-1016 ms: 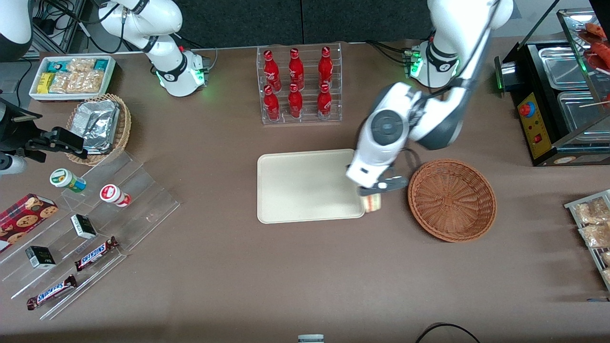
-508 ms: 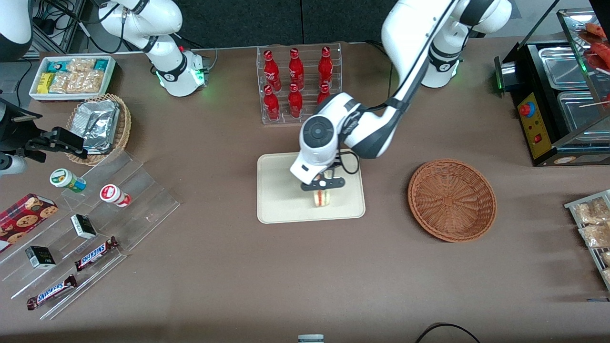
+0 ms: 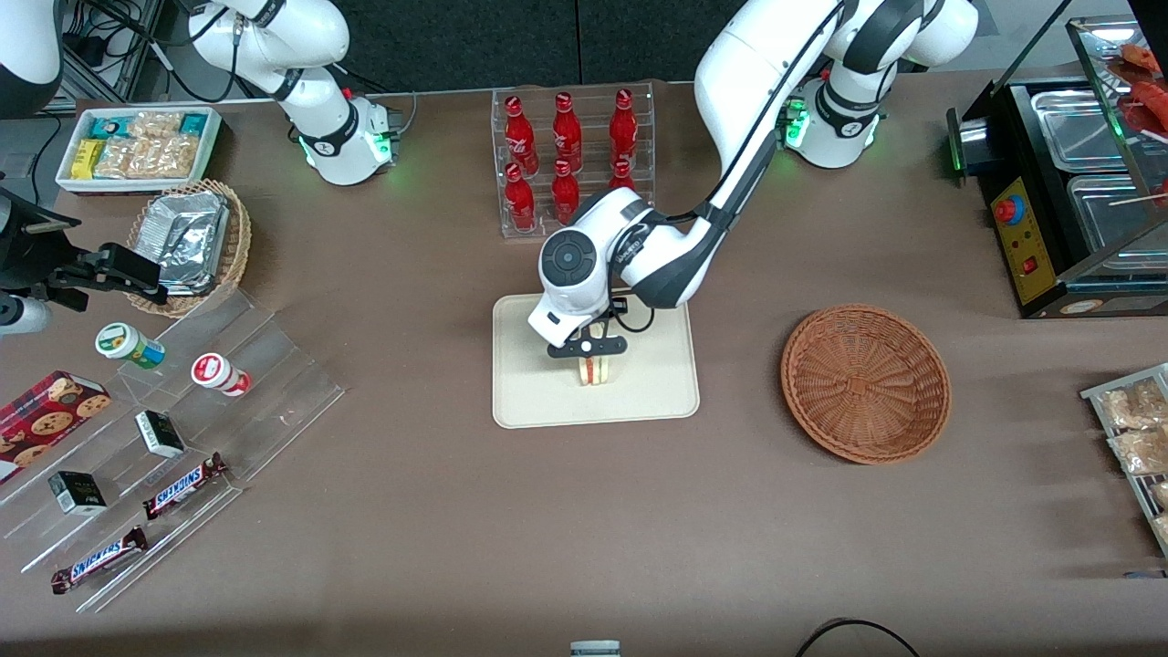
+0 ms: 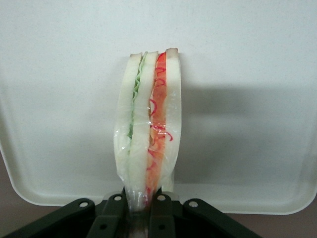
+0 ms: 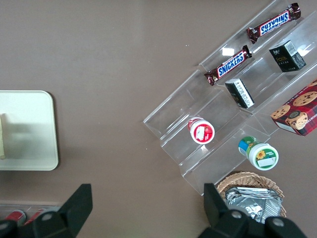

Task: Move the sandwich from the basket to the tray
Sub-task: 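Lower the sandwich onto the tray and open the left gripper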

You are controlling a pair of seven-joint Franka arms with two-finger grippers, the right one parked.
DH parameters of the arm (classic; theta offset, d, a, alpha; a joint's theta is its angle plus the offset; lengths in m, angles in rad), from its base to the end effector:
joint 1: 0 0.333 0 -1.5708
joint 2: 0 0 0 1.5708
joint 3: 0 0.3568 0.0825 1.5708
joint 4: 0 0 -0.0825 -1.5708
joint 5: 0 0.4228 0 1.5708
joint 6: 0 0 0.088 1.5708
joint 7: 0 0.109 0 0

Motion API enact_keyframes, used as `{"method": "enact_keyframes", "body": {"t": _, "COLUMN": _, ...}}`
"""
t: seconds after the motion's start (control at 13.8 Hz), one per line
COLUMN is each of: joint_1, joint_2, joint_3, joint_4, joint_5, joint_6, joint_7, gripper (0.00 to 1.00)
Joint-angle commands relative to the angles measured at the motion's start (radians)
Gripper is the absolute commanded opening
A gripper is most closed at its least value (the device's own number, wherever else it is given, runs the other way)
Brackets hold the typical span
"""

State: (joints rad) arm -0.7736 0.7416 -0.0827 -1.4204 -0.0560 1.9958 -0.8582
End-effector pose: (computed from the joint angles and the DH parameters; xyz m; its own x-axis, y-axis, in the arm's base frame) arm 0.5096 -0.5744 0.2529 0.9813 0.0509 -0.1854 0.0407 -0.9975 -0.0583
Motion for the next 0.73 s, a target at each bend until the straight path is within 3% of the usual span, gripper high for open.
{"method": "enact_keyframes", "body": {"t": 0.0, "joint_1": -0.015, "joint_2": 0.024, "joint_3": 0.015, "joint_4": 0.037, "joint_5": -0.002, "joint_6": -0.015, "joint_7": -0.01, "gripper": 0.0}}
{"method": "enact_keyframes", "body": {"t": 0.15, "joint_1": -0.015, "joint_2": 0.027, "joint_3": 0.015, "joint_4": 0.037, "joint_5": -0.002, "joint_6": -0.014, "joint_7": -0.012, "gripper": 0.0}}
{"method": "enact_keyframes", "body": {"t": 0.22, "joint_1": -0.013, "joint_2": 0.028, "joint_3": 0.015, "joint_4": 0.038, "joint_5": -0.002, "joint_6": -0.014, "joint_7": -0.012, "gripper": 0.39}}
{"method": "enact_keyframes", "body": {"t": 0.29, "joint_1": -0.013, "joint_2": 0.03, "joint_3": 0.017, "joint_4": 0.037, "joint_5": -0.002, "joint_6": -0.005, "joint_7": -0.012, "gripper": 0.95}}
{"method": "enact_keyframes", "body": {"t": 0.36, "joint_1": -0.015, "joint_2": 0.03, "joint_3": 0.017, "joint_4": 0.035, "joint_5": -0.002, "joint_6": 0.007, "joint_7": -0.012, "gripper": 1.0}}
{"method": "enact_keyframes", "body": {"t": 0.65, "joint_1": -0.013, "joint_2": 0.016, "joint_3": 0.017, "joint_4": 0.035, "joint_5": 0.001, "joint_6": 0.005, "joint_7": -0.013, "gripper": 1.0}}
